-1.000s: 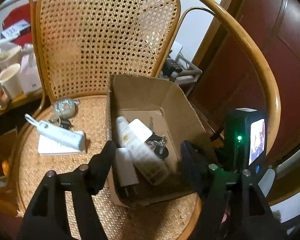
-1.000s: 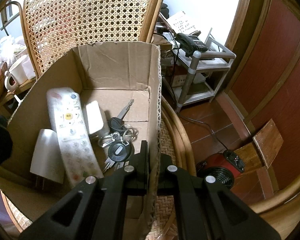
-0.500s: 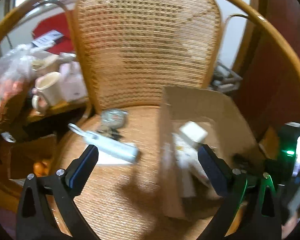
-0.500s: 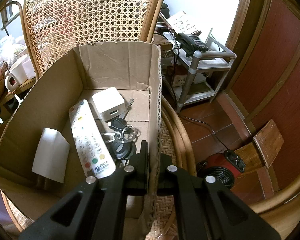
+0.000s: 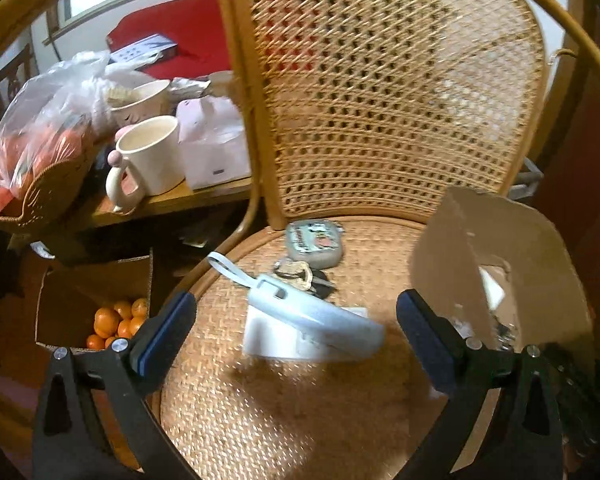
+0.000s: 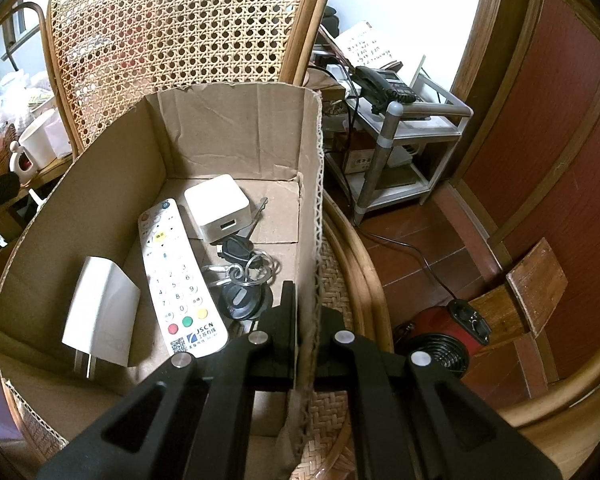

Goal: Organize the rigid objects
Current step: 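Move the open left tool over the white strapped power bank, then grasp the white power bank with the left tool and lift it, then carry the power bank into the cardboard box and lower it, then open the left tool and withdraw it from the box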

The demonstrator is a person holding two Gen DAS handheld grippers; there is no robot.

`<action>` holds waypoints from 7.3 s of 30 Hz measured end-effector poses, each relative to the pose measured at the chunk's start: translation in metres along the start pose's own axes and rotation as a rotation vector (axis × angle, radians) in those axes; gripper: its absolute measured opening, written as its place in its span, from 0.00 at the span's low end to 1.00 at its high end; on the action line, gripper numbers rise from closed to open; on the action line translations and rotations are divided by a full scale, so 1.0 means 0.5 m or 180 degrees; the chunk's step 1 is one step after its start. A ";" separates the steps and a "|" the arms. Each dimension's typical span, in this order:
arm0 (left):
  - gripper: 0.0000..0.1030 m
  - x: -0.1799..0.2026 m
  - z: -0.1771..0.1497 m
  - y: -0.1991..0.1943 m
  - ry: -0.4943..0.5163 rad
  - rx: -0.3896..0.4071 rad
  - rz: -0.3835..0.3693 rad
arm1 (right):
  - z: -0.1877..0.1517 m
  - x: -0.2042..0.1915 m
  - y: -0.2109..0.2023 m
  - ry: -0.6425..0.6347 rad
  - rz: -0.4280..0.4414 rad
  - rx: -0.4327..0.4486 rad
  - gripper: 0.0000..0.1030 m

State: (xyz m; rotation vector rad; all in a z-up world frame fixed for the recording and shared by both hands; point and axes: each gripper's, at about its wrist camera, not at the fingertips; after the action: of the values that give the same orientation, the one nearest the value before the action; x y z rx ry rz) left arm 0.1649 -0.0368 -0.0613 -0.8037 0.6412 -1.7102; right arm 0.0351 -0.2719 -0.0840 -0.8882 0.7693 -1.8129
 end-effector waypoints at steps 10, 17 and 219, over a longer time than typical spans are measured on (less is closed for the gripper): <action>0.97 -0.004 0.011 0.089 0.0031 -0.0191 0.0243 | -0.001 -0.001 -0.001 -0.0005 0.0003 0.0005 0.06; 0.97 -0.001 0.003 0.146 0.0149 -0.0394 0.0380 | -0.001 -0.001 -0.001 -0.0004 0.0004 0.0004 0.06; 0.86 0.180 -0.044 -0.124 0.0498 0.0042 -0.0976 | -0.005 -0.004 -0.004 -0.0030 0.0057 -0.0023 0.06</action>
State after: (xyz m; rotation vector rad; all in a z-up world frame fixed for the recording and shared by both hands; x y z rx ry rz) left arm 0.0942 -0.1064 -0.0109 -0.7947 0.6355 -2.0699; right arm 0.0328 -0.2690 -0.0843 -0.8913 0.7761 -1.7901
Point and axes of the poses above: each gripper's, at about its wrist camera, not at the fingertips, and y roughly the way its jaws point, x to its right, z to its top, and after that the axes turned 11 degrees about -z, right-handed
